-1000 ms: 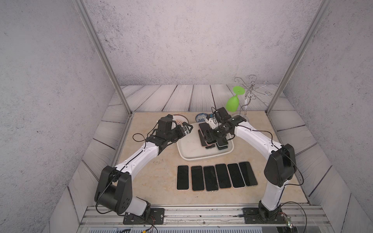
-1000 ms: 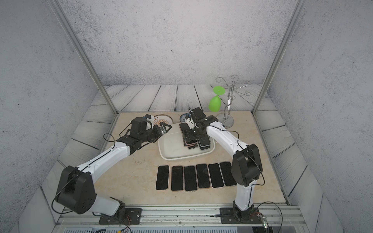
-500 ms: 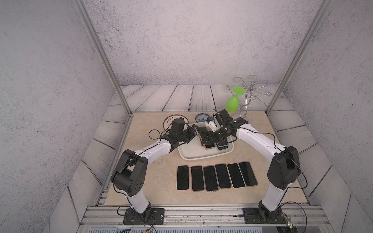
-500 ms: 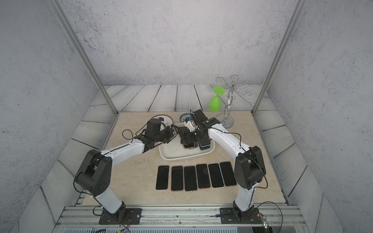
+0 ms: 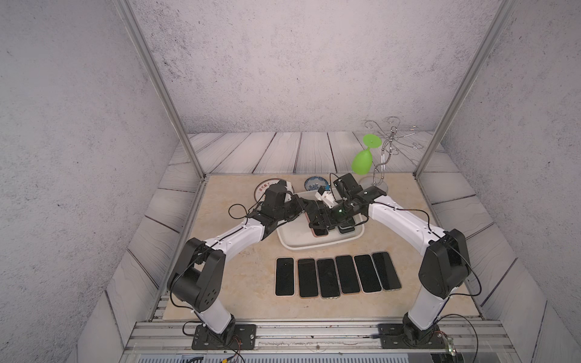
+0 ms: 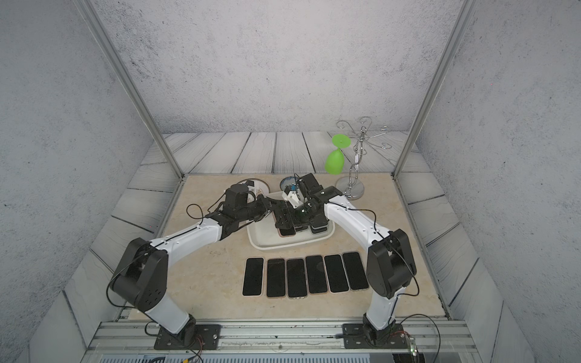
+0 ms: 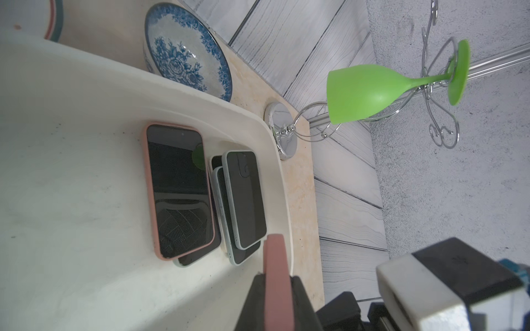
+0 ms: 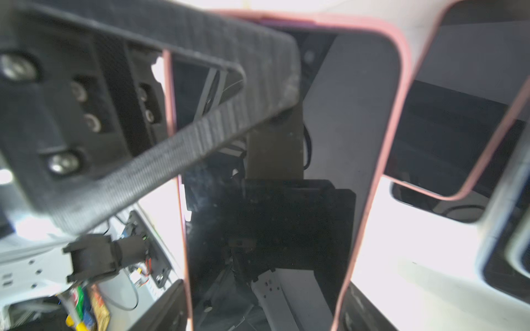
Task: Take the phone out of the storage box
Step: Pick up the phone from the storage box, then place the phone at the center of the board.
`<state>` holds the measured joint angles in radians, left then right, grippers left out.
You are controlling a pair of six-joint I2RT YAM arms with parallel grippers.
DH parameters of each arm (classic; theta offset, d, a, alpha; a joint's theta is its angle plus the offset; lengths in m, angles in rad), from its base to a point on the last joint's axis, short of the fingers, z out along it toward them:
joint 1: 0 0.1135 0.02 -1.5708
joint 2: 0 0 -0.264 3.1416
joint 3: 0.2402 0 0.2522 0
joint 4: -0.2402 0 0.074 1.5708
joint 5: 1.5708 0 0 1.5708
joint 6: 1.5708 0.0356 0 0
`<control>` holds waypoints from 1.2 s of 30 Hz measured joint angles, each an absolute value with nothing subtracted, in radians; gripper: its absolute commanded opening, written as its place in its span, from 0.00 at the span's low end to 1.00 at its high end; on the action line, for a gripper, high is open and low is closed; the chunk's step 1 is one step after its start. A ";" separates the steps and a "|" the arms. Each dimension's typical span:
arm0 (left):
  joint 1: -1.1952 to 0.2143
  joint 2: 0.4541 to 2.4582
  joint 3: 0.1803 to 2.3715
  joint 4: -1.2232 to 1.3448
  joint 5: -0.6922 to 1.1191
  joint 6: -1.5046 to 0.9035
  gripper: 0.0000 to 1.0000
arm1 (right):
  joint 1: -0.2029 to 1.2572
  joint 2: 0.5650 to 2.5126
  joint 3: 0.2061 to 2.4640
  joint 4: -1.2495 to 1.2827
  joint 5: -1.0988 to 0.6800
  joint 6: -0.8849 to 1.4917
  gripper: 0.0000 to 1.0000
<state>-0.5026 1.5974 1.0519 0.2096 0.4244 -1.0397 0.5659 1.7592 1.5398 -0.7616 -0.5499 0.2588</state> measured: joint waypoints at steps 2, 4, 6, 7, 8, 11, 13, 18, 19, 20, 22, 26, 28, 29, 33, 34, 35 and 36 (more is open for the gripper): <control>-0.471 1.501 1.005 0.133 0.464 -0.981 0.00 | 0.589 1.753 1.539 -0.767 -0.580 0.239 0.80; -0.424 1.371 0.974 -0.035 0.484 -0.860 0.00 | 0.588 1.726 1.533 -0.785 -0.564 0.227 0.81; -0.372 1.215 0.949 -0.216 0.472 -0.740 0.00 | 0.564 1.678 1.524 -0.802 -0.549 0.219 0.82; -0.347 1.118 0.932 -0.302 0.453 -0.678 0.00 | 0.554 1.652 1.523 -0.805 -0.546 0.214 0.82; -0.329 1.031 0.916 -0.372 0.438 -0.632 0.00 | 0.543 1.628 1.522 -0.807 -0.543 0.210 0.82; -0.293 0.818 0.883 -0.576 0.413 -0.525 0.00 | 0.535 1.584 1.522 -0.807 -0.545 0.207 0.82; -0.286 0.771 0.870 -0.669 0.393 -0.492 0.00 | 0.538 1.579 1.521 -0.808 -0.553 0.206 0.82; -0.282 0.906 0.860 -0.821 0.287 -0.451 0.00 | 0.543 1.580 1.504 -0.817 -0.570 0.203 0.82; -0.282 0.948 0.860 -0.828 0.270 -0.444 0.00 | 0.543 1.580 1.501 -0.817 -0.574 0.201 0.82; -0.281 0.984 0.860 -0.828 0.259 -0.440 0.00 | 0.543 1.580 1.498 -0.817 -0.577 0.201 0.82; -0.281 1.042 0.853 -0.804 0.261 -0.437 0.00 | 0.543 1.580 1.489 -0.817 -0.580 0.198 0.82; -0.281 1.121 0.780 -0.672 0.313 -0.449 0.00 | 0.543 1.580 1.469 -0.819 -0.584 0.186 0.82; -0.281 1.165 0.742 -0.622 0.334 -0.453 0.00 | 0.543 1.580 1.467 -0.823 -0.584 0.178 0.83; -0.281 1.185 0.729 -0.605 0.339 -0.453 0.00 | 0.543 1.580 1.466 -0.826 -0.584 0.174 0.83; -0.281 1.245 0.699 -0.549 0.351 -0.453 0.00 | 0.543 1.580 1.462 -0.833 -0.583 0.162 0.83; -0.281 1.253 0.695 -0.535 0.354 -0.453 0.00 | 0.543 1.580 1.462 -0.834 -0.583 0.160 0.83; -0.281 1.258 0.692 -0.522 0.358 -0.453 0.00 | 0.543 1.580 1.462 -0.834 -0.583 0.158 0.83; -0.281 1.264 0.690 -0.507 0.362 -0.453 0.00 | 0.543 1.580 1.462 -0.834 -0.583 0.156 0.83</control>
